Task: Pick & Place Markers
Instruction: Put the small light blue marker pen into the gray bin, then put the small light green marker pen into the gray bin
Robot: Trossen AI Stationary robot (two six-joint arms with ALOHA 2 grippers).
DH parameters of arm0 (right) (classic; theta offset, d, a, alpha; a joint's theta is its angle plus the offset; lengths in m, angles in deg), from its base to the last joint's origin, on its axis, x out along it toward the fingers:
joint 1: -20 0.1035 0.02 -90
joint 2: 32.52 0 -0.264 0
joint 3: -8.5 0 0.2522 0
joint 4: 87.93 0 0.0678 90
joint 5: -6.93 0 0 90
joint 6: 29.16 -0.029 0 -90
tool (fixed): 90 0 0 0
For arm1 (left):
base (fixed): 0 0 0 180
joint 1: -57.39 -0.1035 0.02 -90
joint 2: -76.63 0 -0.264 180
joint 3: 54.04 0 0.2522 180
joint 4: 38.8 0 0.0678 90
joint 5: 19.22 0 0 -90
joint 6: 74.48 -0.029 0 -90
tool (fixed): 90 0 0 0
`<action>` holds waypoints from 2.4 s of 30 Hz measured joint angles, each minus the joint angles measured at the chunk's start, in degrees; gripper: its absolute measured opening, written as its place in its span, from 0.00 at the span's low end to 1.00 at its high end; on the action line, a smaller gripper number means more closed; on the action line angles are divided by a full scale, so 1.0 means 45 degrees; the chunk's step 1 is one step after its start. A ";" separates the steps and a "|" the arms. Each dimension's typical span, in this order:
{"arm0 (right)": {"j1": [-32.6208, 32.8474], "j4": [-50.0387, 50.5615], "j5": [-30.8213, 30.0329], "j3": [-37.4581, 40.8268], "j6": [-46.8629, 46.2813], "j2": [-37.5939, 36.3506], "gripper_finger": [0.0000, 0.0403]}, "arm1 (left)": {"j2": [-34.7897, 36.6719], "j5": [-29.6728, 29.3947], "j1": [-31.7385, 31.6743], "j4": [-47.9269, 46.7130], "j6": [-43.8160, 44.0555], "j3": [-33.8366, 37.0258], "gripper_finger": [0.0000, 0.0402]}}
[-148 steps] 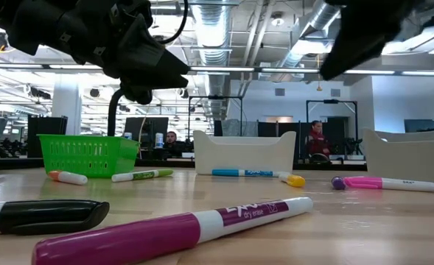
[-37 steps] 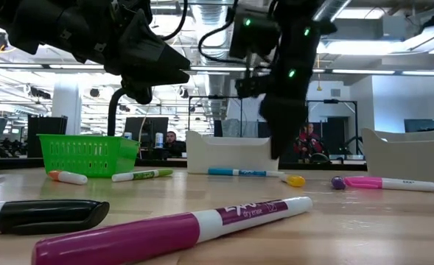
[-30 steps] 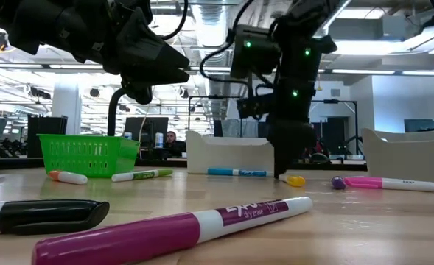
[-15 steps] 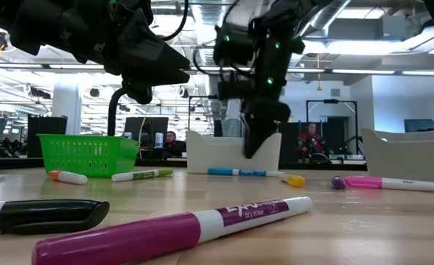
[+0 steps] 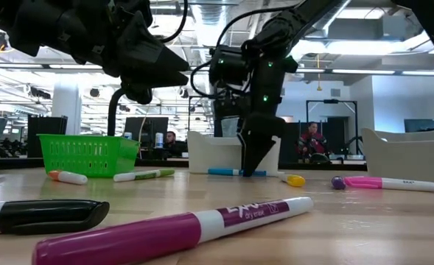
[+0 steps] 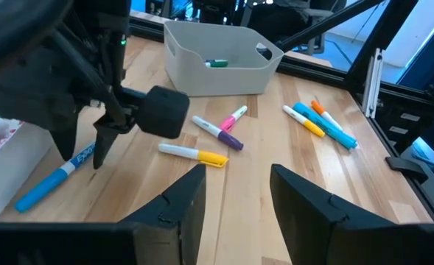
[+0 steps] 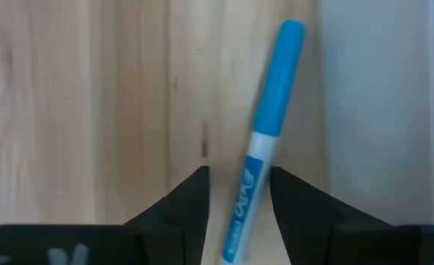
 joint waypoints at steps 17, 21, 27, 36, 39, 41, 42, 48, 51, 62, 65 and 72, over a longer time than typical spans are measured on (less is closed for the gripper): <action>-0.0163 -0.0166 0.0929 0.0020 -0.0501 0.0164 0.04 | 0.0001 0.0001 0.0000 0.0000 -0.0192 0.0000 0.37; 0.0245 -0.0138 0.0787 0.0095 -0.1302 -0.0288 0.10 | 0.0000 0.0002 0.0000 0.0000 -0.0337 0.0000 0.37; 0.1130 0.0934 0.0837 0.0059 -0.2391 -0.2178 0.05 | 0.0005 0.0000 0.0000 0.0000 -0.0296 0.0000 0.37; 0.3146 0.6205 -0.1112 0.0402 -0.6896 -0.6505 0.08 | 0.0005 0.0005 0.0000 0.0000 0.0044 0.0000 0.37; 0.4170 0.6750 -0.1242 0.1586 -0.9066 -0.8012 0.05 | 0.0005 0.0005 0.0019 0.0000 0.0044 0.0000 0.37; 0.4935 0.6680 -0.1218 0.2753 -1.0840 -0.8876 0.03 | 0.0005 0.0005 0.0019 0.0000 0.0046 0.0000 0.37; 0.5322 0.6618 -0.1200 0.3390 -1.1820 -0.9284 0.03 | 0.0005 0.0005 0.0019 0.0000 0.0044 0.0000 0.37; 0.7125 0.5909 -0.1096 0.6676 -1.7013 -1.1171 0.07 | 0.0005 0.0005 0.0019 0.0000 0.0044 0.0000 0.37; 0.7491 0.5087 -0.1134 0.7761 -1.8197 -1.1644 0.09 | 0.0005 0.0005 0.0004 -0.0005 0.0028 0.0000 0.37; 0.6888 0.3971 -0.1506 0.9372 -1.8295 -1.0900 0.13 | 0.0005 -0.0433 -0.0010 -0.0980 0.0636 -0.0005 0.37; 0.6644 0.3885 -0.1553 0.9380 -1.8223 -1.0393 0.22 | 0.0005 -0.0856 -0.0015 -0.1476 0.0783 -0.0005 0.39; 0.6167 0.4258 -0.1504 0.8973 -1.7354 -0.9874 0.37 | 0.0005 -0.1752 -0.0016 -0.2214 0.1504 -0.0005 0.45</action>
